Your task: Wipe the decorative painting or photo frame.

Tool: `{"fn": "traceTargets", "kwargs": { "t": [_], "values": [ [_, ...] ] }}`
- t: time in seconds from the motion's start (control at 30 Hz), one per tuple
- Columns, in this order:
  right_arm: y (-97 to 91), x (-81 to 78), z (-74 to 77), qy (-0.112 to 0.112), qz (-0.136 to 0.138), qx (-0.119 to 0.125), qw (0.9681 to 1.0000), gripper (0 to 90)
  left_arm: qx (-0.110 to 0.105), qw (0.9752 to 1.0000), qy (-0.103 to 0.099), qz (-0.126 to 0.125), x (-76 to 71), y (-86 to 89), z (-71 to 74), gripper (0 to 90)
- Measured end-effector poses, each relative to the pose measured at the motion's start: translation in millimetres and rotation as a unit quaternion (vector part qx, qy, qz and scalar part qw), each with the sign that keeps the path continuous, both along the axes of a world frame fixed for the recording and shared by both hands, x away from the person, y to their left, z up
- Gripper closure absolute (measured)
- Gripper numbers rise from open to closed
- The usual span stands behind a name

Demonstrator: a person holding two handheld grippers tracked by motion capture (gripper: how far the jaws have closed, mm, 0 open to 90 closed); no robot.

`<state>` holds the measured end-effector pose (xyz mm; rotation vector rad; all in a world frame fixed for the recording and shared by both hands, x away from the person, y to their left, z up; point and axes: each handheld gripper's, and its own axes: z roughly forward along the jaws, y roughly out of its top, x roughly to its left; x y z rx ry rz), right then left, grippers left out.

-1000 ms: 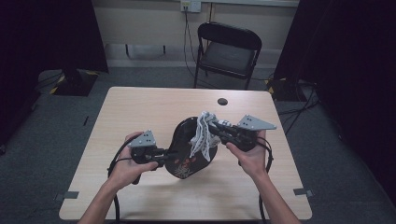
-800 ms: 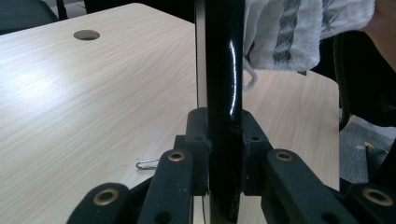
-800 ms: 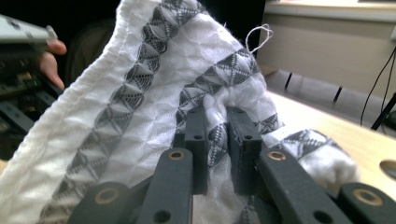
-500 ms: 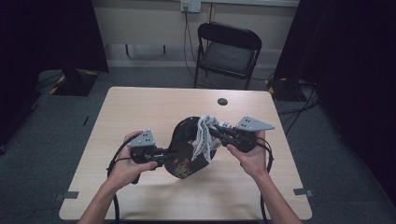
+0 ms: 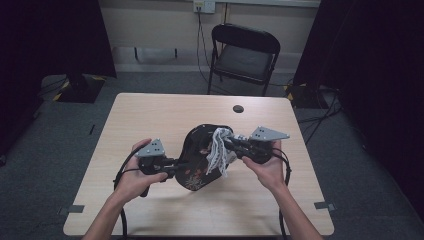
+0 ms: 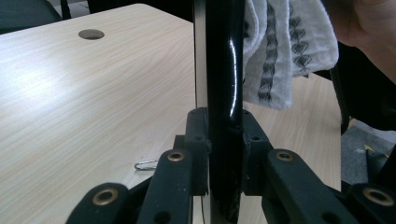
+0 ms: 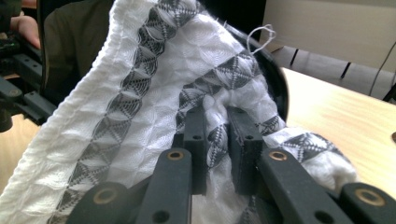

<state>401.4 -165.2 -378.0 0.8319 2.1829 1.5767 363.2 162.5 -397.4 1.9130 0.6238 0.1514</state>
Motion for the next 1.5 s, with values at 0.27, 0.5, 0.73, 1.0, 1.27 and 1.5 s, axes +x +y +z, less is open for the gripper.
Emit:
{"fn": "traceTargets", "kwargs": {
  "t": [0.27,0.5,0.73,1.0,1.27,1.5],
  "values": [
    [-11.4,-1.7,13.9,-0.030,-0.033,0.024,0.9987,78.8,-0.001,1.0000,0.001,0.001,-0.1,-0.1,-0.2,78.2],
    [2.2,4.0,-12.9,0.024,0.015,-0.017,0.9995,79.5,0.006,0.9999,0.001,0.011,-1.0,-0.7,1.8,77.8],
    [1.9,3.1,-7.8,0.008,0.007,-0.005,0.9999,79.6,0.007,0.9999,0.000,0.011,-1.1,-0.1,1.5,77.7],
    [2.3,6.3,-22.1,0.027,0.013,-0.005,0.9995,79.8,0.003,0.9999,0.002,0.012,0.1,0.7,1.0,77.2],
    [6.7,5.9,-32.4,0.040,0.013,-0.013,0.9990,79.9,0.007,0.9999,0.001,0.014,0.1,1.8,1.5,77.2],
    [-2.7,-0.3,-3.0,-0.016,-0.010,0.040,0.9990,79.4,0.002,1.0000,0.005,0.005,0.6,1.3,0.9,78.1]
  ]
}}
